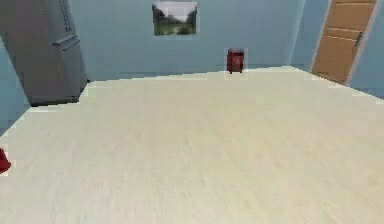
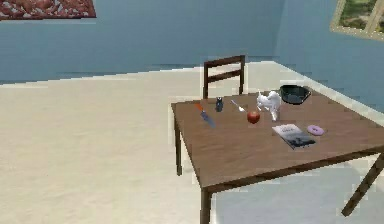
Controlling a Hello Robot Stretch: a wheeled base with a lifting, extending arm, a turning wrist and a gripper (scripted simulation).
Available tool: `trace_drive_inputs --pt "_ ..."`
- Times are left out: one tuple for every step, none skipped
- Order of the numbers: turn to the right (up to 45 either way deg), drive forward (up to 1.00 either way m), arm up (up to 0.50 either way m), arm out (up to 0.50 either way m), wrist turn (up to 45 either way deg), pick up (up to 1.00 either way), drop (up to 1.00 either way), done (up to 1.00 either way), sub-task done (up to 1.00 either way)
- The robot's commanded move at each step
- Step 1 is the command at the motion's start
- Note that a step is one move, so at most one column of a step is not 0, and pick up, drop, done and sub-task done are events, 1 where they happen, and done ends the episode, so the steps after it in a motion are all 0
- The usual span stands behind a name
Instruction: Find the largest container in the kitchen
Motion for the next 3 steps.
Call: trace_drive_inputs --pt "9.0 0.0 0.0 0.0 0.0 0.0 0.0 0.0 0.0" --pt "0.0 1.0 0.0 0.0 0.0 0.0 0.0 0.0 0.0" --pt "0.0 1.0 0.0 0.0 0.0 0.0 0.0 0.0 0.0"
